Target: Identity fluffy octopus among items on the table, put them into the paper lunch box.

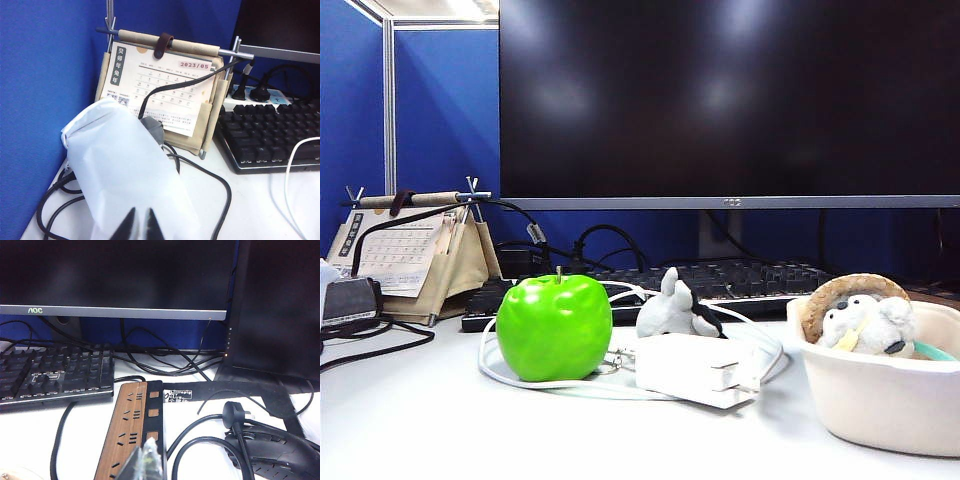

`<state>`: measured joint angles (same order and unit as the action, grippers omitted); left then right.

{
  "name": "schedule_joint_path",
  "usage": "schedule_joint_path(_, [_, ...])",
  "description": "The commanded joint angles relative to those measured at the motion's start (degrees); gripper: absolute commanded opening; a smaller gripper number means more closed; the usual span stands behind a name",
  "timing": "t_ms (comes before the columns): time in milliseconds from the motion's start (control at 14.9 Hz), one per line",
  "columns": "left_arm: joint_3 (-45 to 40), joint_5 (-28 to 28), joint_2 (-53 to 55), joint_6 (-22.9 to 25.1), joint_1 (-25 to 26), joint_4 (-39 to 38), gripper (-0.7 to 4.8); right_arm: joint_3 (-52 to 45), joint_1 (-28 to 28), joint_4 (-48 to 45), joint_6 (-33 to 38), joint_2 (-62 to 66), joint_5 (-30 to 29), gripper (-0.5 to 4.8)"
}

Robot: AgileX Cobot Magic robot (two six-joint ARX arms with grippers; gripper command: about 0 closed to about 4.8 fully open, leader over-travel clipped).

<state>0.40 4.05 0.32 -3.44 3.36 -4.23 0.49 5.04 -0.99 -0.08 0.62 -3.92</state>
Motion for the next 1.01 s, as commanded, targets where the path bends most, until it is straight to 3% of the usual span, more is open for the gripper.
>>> schedule_joint_path(67, [0.02,0.22,-0.13,0.00,0.04,0.11,0.30,-0.31,-0.02,-0.90,-0.13,0.04,-0.09,-0.06])
schedule_joint_path(403, [0.02,0.22,-0.13,-0.02,0.04,0.15,0.30,-0.31,-0.04,-0.98,0.31,0.04,-0.50,-0.06])
schedule_joint_path(671, [0.02,1.68,-0.13,-2.08,0.04,1.27,0.30,-0.31,-0.04,-3.91,4.70,0.04,-7.82,-0.06])
schedule_joint_path(806, [0.02,5.53,-0.13,-6.29,0.02,5.03,0.30,-0.22,-0.07,-7.63,6.29,0.04,-8.74,-0.06])
schedule_joint_path(940, [0.48,12.28,-0.13,-10.47,0.04,15.41,0.30,0.61,-0.07,-11.28,10.34,0.04,-9.88,-0.06])
schedule_joint_path(1007, [1.86,13.29,-0.13,-12.28,0.04,15.50,0.29,2.10,-0.07,-10.78,10.67,0.09,-10.80,-0.06])
